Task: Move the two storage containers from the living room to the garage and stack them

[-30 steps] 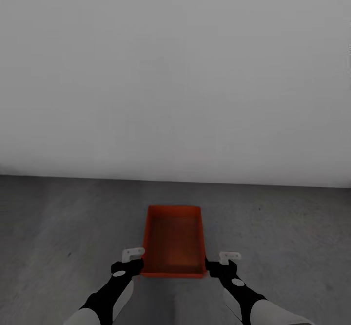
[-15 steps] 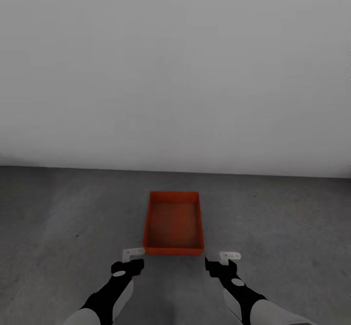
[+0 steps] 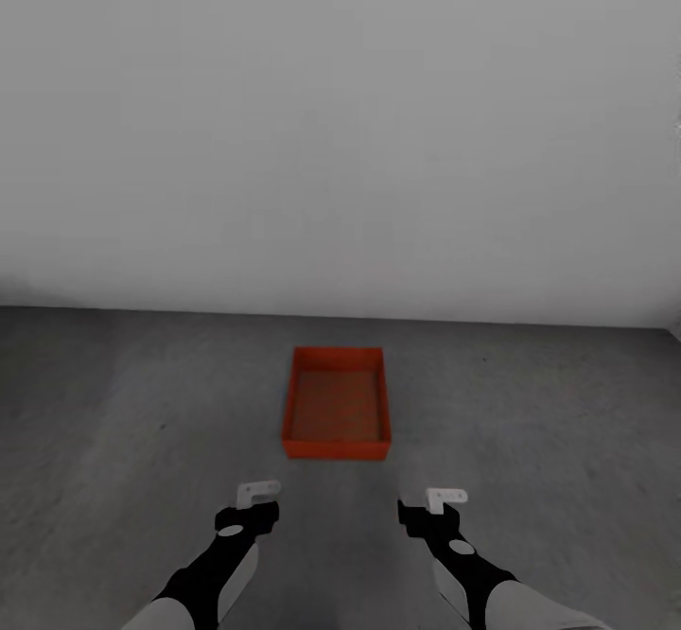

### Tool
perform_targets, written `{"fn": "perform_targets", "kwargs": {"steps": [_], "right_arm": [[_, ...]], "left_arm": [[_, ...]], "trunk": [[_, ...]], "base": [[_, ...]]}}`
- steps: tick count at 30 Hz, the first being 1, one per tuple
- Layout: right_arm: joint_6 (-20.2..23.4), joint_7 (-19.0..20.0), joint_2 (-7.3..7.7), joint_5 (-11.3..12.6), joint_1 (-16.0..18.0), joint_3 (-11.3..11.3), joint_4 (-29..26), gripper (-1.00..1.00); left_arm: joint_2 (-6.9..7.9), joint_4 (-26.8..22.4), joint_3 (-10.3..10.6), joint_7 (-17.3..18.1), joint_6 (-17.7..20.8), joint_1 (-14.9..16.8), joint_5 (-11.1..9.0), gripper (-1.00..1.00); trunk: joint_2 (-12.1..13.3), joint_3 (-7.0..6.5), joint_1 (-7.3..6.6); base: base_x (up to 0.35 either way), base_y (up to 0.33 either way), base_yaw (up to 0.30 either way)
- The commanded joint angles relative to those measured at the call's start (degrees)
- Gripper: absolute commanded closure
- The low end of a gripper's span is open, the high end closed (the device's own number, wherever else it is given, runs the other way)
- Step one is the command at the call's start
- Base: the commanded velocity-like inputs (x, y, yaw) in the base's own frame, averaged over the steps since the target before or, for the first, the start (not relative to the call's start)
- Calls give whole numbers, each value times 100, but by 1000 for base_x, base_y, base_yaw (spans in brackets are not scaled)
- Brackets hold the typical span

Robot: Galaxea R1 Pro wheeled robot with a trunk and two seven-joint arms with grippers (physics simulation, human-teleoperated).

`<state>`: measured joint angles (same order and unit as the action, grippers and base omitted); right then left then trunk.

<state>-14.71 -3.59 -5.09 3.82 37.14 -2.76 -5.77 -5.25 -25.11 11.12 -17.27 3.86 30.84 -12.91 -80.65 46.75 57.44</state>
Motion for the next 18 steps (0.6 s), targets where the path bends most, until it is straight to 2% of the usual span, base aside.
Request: {"fn": "perform_targets", "kwargs": {"steps": [1, 5, 13, 16, 18], "right_arm": [[-19, -18, -1, 40, 3, -32, 6, -100], [-20, -18, -1, 40, 3, -32, 6, -100], [-17, -13, 12, 36, 3, -32, 10, -100], [-10, -36, 36, 27, 3, -32, 10, -100], [39, -38, 73, 24, 34, -32, 7, -100]], "left_arm": [[6, -12, 48, -48, 27, 1, -54, -100], [11, -12, 50, -44, 24, 1, -54, -100], [49, 7, 55, -45, -27, 1, -49, -100], [118, -3, 42, -41, -4, 1, -55, -100], [229, 33, -62, -40, 19, 1, -71, -100]], "trunk": [[-2, 4, -3], [-2, 4, -3], [-2, 4, -3], [-2, 4, -3], [-2, 4, -3]], "base": [[-283, 0, 0], [-207, 0, 0], [-29, 0, 0], [-2, 0, 0], [0, 0, 0]]}}
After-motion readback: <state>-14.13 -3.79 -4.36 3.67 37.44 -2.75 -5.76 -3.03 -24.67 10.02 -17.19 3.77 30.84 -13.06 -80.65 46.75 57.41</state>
